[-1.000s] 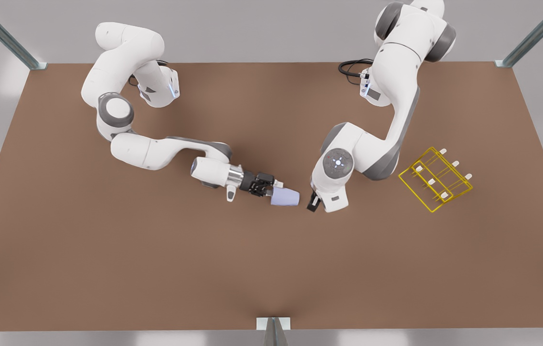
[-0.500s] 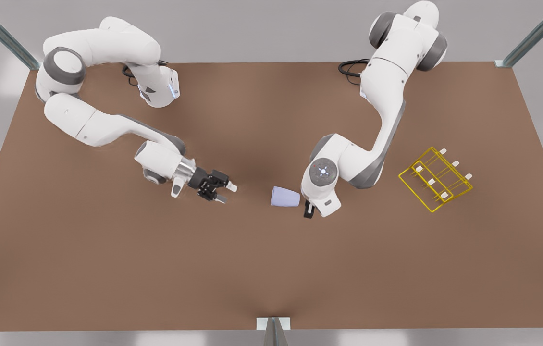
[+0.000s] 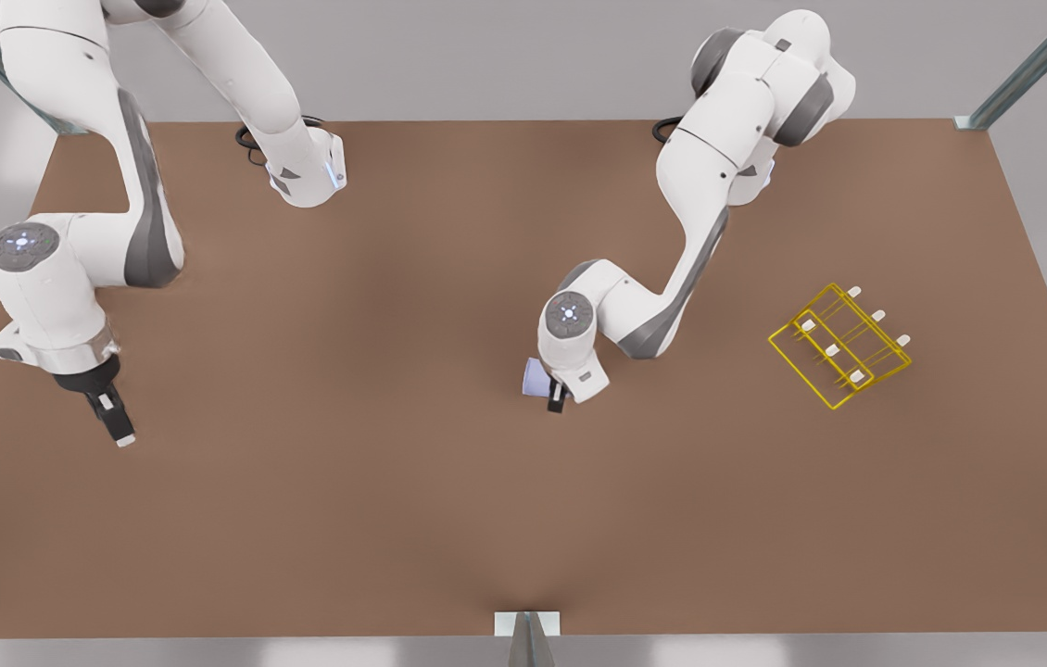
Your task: Place the cup on the cup holder
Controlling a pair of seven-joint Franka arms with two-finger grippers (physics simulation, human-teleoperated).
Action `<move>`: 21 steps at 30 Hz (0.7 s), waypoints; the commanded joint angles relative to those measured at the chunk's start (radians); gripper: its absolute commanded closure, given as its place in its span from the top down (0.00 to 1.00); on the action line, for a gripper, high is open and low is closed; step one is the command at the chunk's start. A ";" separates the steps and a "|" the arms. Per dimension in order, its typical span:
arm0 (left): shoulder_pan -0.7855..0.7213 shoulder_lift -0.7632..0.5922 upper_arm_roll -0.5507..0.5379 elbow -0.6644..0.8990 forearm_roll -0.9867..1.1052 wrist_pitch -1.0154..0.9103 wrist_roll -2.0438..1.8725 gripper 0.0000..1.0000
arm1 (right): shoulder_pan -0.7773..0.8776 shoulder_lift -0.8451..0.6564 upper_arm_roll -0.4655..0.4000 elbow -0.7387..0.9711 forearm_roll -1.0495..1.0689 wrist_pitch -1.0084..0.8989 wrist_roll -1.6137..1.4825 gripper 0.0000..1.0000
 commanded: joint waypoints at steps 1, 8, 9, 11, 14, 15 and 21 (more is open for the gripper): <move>-0.011 0.000 0.000 -0.014 0.014 0.040 -0.135 1.00 | 0.008 0.047 -0.012 0.121 0.130 -0.572 -1.100 1.00; -0.012 0.006 0.000 -0.060 0.026 0.085 -0.137 1.00 | 0.766 -0.152 -0.791 0.301 0.405 -0.863 -1.133 1.00; -0.015 0.014 0.000 -0.060 0.026 0.085 -0.137 1.00 | 0.778 -0.158 -0.776 0.308 0.420 -0.853 -1.124 1.00; -0.015 0.023 0.000 -0.060 0.037 0.085 -0.137 1.00 | 0.857 -0.161 -0.824 0.305 0.419 -0.828 -1.107 1.00; -0.015 0.023 0.000 -0.060 0.037 0.103 -0.137 1.00 | 0.832 -0.134 -0.825 0.315 0.414 -0.784 -1.094 1.00; -0.017 0.023 0.000 -0.064 0.037 0.105 -0.137 1.00 | 0.837 -0.128 -0.825 0.316 0.403 -0.771 -1.094 1.00; -0.024 0.049 0.000 -0.064 0.055 0.108 -0.155 1.00 | 0.852 -0.129 -0.722 0.264 0.400 -0.621 -1.073 1.00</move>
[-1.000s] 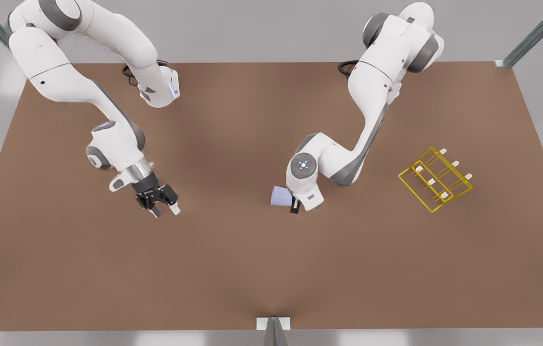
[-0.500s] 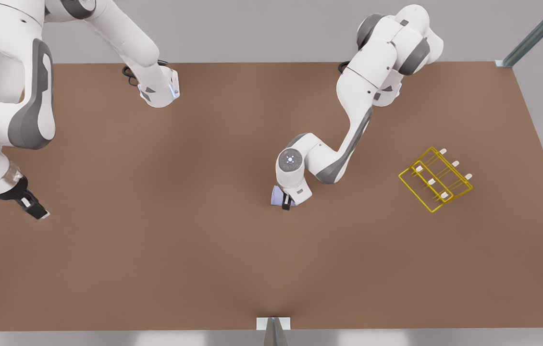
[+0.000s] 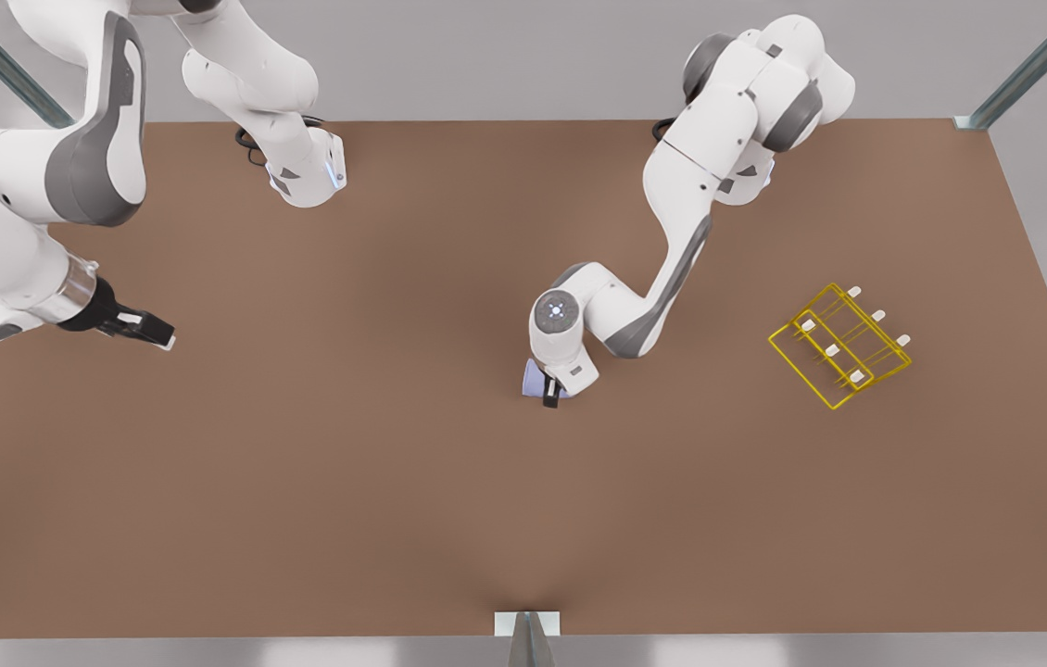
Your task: Place the cup on the cup holder
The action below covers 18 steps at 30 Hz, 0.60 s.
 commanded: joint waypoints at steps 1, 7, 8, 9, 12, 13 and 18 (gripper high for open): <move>-0.002 0.008 0.000 0.000 0.013 0.007 -0.055 1.00 | 0.056 -0.003 0.047 -0.009 -0.011 0.064 -0.268 1.00; -0.007 0.021 0.000 -0.004 0.019 0.031 -0.057 1.00 | 0.051 0.022 0.072 -0.011 -0.048 0.084 -0.242 1.00; -0.005 0.021 0.000 -0.006 0.019 0.038 -0.057 1.00 | 0.043 0.026 0.072 -0.009 -0.048 0.084 -0.242 1.00; -0.005 0.021 0.000 -0.006 0.019 0.051 -0.057 1.00 | 0.039 0.040 0.071 0.000 -0.048 0.082 -0.244 1.00; -0.007 0.035 0.000 -0.007 0.019 0.073 -0.057 1.00 | 0.039 0.043 0.069 0.003 -0.051 0.084 -0.242 1.00; -0.008 0.039 0.000 -0.007 0.019 0.073 -0.057 1.00 | 0.039 0.043 0.069 0.003 -0.049 0.084 -0.242 1.00; -0.010 0.053 0.000 -0.007 0.022 0.074 -0.057 1.00 | 0.040 0.045 0.069 0.005 -0.049 0.085 -0.240 1.00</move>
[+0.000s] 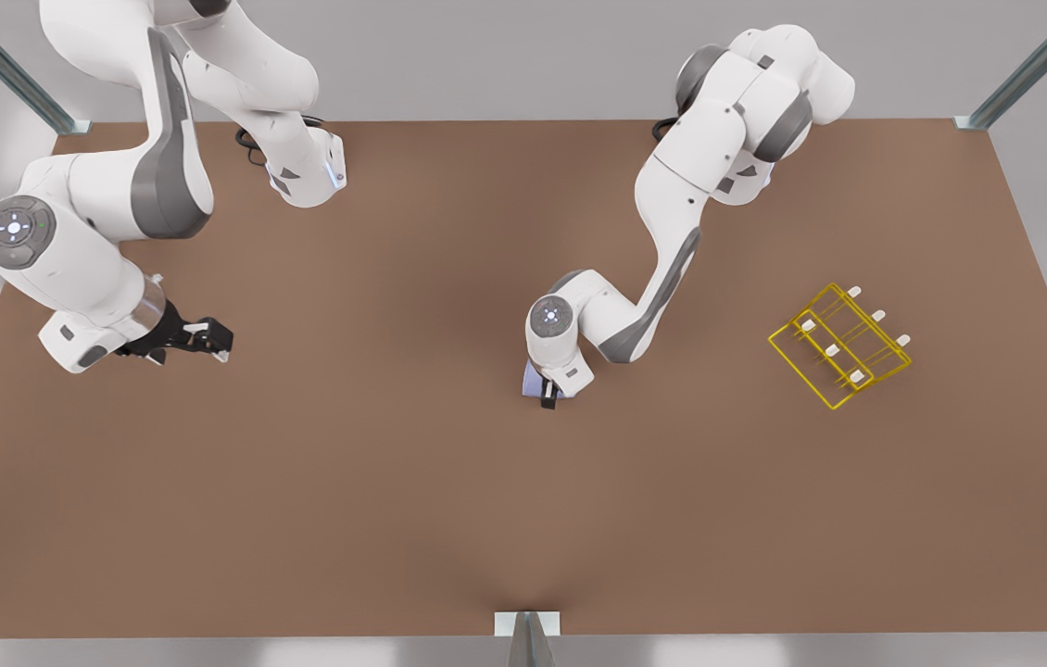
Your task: Place the cup on the cup holder
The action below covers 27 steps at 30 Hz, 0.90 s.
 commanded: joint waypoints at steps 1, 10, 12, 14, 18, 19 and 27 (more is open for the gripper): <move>0.000 0.001 -0.001 -0.002 0.001 0.031 -0.019 1.00 | -0.002 -0.001 0.001 0.001 -0.001 0.006 -0.088 1.00; 0.003 -0.001 -0.001 -0.004 -0.001 0.018 -0.005 0.72 | -0.001 -0.001 0.001 0.001 -0.001 0.005 -0.088 1.00; 0.001 -0.019 -0.007 -0.001 0.001 -0.028 0.018 0.72 | 0.001 -0.001 0.001 0.001 -0.001 0.005 -0.088 1.00; 0.001 -0.041 -0.012 0.002 -0.001 -0.097 0.038 0.72 | 0.011 0.001 0.002 -0.001 -0.044 0.008 -0.080 1.00; 0.010 -0.104 -0.013 0.010 0.082 -0.340 0.041 0.75 | 0.013 0.010 0.004 0.001 -0.050 0.008 -0.080 1.00; 0.010 -0.105 -0.012 0.018 0.100 -0.377 0.041 0.74 | 0.013 0.011 0.004 0.001 -0.049 0.008 -0.080 1.00; 0.075 -0.111 -0.001 0.054 0.484 -0.852 0.042 0.74 | 0.011 0.013 0.004 0.001 -0.049 0.008 -0.080 1.00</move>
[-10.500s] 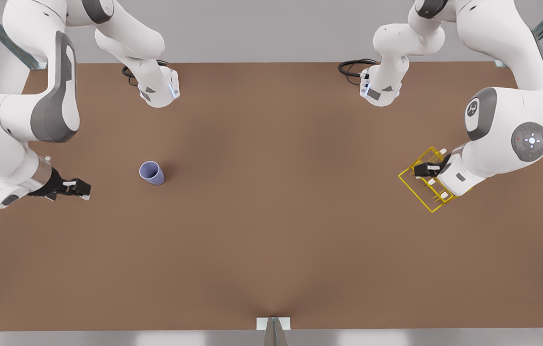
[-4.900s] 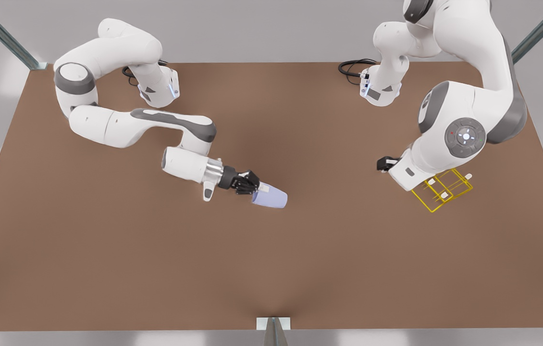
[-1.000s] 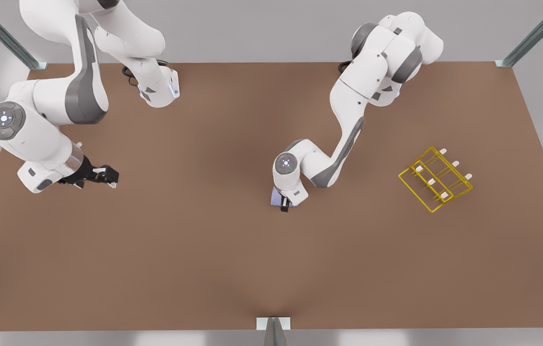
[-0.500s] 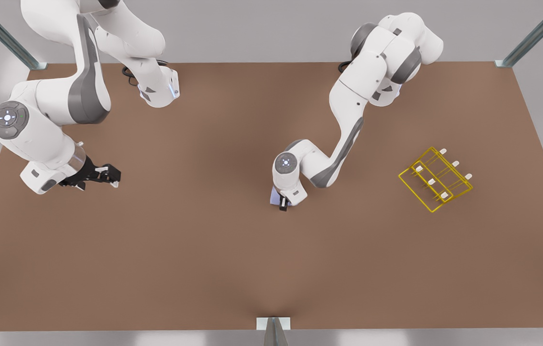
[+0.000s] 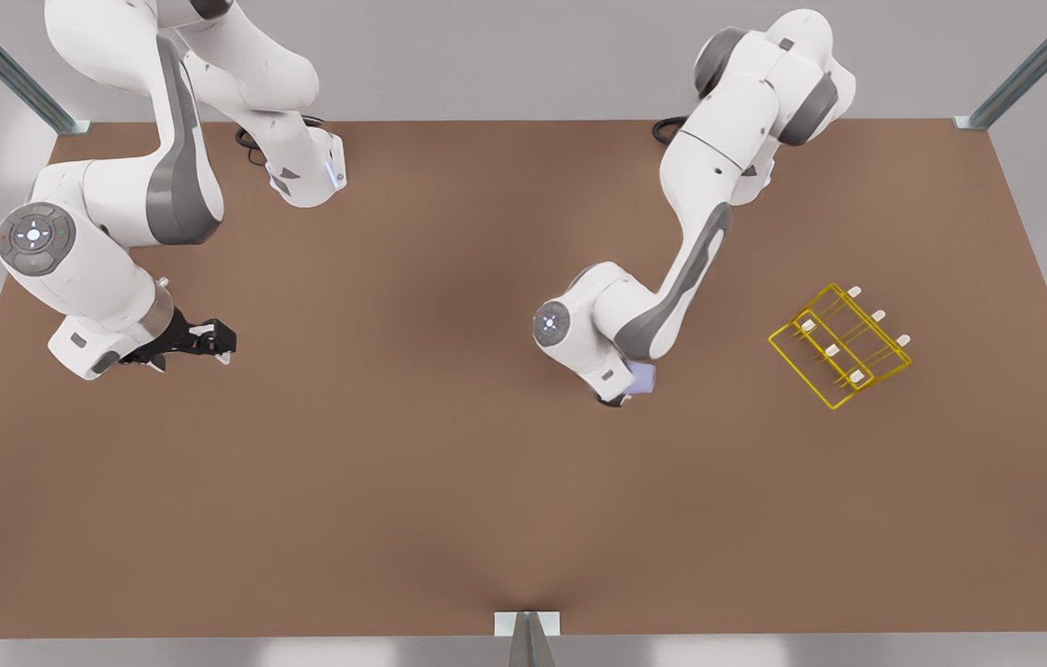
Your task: Place the cup on the cup holder
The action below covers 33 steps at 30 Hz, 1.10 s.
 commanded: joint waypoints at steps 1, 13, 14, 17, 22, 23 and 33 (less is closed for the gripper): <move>0.013 -0.008 0.001 0.015 0.194 -0.357 0.013 0.74 | -0.002 -0.001 0.001 0.000 0.000 0.000 -0.017 1.00; 0.124 0.008 0.039 0.010 0.738 -0.607 0.018 0.74 | -0.002 -0.001 0.001 0.002 -0.001 0.000 -0.017 1.00; 0.136 0.018 0.045 0.006 0.768 -0.606 0.018 0.74 | -0.002 -0.001 0.001 0.000 -0.001 0.000 -0.017 1.00; 0.205 0.044 0.045 0.003 0.883 -0.598 0.008 0.74 | -0.002 -0.001 0.001 0.001 -0.001 0.000 -0.017 1.00; 0.254 0.081 0.044 0.004 0.989 -0.592 0.005 0.74 | -0.002 -0.001 0.001 0.000 -0.001 0.000 -0.017 1.00; 0.254 0.086 0.043 0.003 0.989 -0.592 -0.002 0.74 | 0.000 -0.001 0.001 0.002 -0.001 0.000 -0.017 1.00; 0.277 0.126 0.043 -0.121 0.966 -0.637 -0.202 0.74 | 0.000 -0.001 0.001 0.002 -0.001 0.000 -0.017 1.00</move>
